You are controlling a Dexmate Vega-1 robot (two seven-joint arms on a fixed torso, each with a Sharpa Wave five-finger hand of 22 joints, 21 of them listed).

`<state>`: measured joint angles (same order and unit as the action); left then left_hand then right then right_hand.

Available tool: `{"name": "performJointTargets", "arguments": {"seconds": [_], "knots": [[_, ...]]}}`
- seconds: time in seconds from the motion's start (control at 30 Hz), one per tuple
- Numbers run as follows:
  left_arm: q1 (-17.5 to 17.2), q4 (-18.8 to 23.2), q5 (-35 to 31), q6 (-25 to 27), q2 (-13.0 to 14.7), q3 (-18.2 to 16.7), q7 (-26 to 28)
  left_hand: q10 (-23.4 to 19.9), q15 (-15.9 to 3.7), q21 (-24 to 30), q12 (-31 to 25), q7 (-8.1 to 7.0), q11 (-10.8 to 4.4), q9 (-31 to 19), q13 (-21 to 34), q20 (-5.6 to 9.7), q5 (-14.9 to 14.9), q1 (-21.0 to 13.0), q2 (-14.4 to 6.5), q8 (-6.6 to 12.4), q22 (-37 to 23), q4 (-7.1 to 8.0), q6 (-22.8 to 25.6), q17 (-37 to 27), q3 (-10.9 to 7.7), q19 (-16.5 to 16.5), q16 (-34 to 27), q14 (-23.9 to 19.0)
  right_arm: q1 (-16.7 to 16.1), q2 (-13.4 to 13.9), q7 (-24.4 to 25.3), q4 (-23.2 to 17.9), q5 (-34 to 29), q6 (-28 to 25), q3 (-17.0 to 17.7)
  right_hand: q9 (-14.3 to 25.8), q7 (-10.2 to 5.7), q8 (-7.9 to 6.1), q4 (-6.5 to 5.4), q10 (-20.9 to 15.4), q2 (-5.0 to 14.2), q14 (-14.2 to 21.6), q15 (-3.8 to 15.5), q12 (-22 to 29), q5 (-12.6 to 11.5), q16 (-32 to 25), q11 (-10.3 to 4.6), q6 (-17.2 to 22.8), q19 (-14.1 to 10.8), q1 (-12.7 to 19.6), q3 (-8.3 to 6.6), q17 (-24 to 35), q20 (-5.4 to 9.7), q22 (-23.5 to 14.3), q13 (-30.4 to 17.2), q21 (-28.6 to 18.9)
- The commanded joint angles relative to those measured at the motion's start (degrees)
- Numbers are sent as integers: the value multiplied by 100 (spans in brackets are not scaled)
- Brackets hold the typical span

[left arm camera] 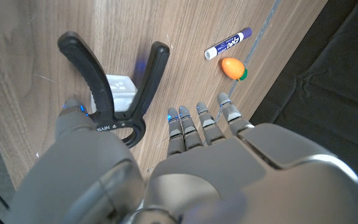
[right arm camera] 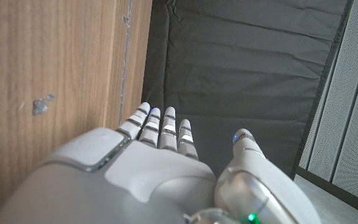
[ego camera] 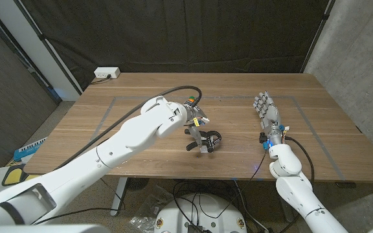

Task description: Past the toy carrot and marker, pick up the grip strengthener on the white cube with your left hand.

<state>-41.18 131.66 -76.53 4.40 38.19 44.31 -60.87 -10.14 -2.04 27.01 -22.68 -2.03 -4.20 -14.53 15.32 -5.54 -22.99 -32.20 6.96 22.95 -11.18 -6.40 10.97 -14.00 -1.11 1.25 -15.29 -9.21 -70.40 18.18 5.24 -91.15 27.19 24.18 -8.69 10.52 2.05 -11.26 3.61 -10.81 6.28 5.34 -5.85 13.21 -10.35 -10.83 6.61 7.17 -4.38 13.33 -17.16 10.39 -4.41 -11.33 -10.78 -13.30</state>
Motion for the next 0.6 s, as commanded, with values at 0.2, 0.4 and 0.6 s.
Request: {"name": "performJointTargets", "arguments": {"seconds": [0.2, 0.4, 0.6], "knots": [[-40, -270, -599, -136, -386, 183, -417, -24, -40, 25, -49, 26, 39, -34, 38, -55, 34, -7, -40, 65, -16, -8, -1, -32, 72, 71, -16, -47, 207, -117, -240, 330, 68, 43, 93, 19, -21, -19, -51, -43, -4, 58, -22, 7, 3, -27, 1, 18, -38, -82, -6, 15, -22, -16, -11, 3], [-8, -314, -749, -185, -477, 330, -632, -32, -16, 47, -66, 46, 68, -49, 54, -109, 43, 2, -32, 83, -16, 5, 7, -44, 112, 153, -12, -71, 254, -167, -335, 454, 113, 93, 127, 19, -31, -18, -62, -52, -1, 78, -28, 7, 1, -29, -5, 27, -43, -100, -3, 15, -25, -17, -11, 2], [11, -444, -862, -144, -542, 362, -650, -53, -11, 53, -89, 68, 107, -62, 69, -90, 50, 5, -33, 100, -16, 16, 15, -55, 145, 193, -13, -110, 309, -196, -412, 534, 126, 108, 143, 19, -33, -15, -71, -57, 2, 105, -29, 6, -1, -33, 1, 28, -52, -115, -1, 14, -28, -17, -11, -1]]}}
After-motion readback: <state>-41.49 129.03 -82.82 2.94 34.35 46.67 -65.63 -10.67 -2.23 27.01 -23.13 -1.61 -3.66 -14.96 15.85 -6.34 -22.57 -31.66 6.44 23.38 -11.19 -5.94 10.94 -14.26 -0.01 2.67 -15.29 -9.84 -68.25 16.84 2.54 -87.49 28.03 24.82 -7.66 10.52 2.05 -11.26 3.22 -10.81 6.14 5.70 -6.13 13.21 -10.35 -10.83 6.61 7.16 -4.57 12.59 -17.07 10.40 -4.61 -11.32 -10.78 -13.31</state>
